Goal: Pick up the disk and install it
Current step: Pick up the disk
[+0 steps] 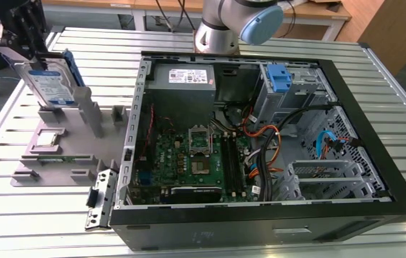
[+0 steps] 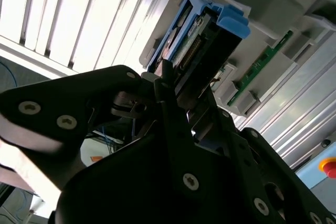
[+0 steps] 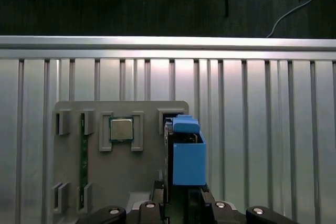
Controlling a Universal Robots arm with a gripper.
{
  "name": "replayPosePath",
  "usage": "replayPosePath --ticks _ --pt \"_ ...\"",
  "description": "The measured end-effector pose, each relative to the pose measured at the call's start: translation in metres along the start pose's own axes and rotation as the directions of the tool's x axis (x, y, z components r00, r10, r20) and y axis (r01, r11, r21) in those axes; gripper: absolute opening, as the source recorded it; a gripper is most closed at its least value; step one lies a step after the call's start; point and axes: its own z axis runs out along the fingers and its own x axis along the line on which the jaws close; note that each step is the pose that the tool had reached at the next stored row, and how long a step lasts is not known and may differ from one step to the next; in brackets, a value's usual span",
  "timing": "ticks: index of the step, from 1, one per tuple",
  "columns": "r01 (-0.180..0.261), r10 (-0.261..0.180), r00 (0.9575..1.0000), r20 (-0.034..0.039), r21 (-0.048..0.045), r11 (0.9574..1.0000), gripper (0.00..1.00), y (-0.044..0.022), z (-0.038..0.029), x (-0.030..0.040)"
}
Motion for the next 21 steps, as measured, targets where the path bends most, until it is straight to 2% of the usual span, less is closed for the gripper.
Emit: replayPosePath --ticks 7,21 --pt "0.000 0.000 1.0000 0.0000 0.0001 1.0000 0.35 0.0000 -0.0209 -0.0012" --pt "0.000 0.000 1.0000 0.0000 0.0001 1.0000 0.35 0.0006 -0.0689 -0.0041"
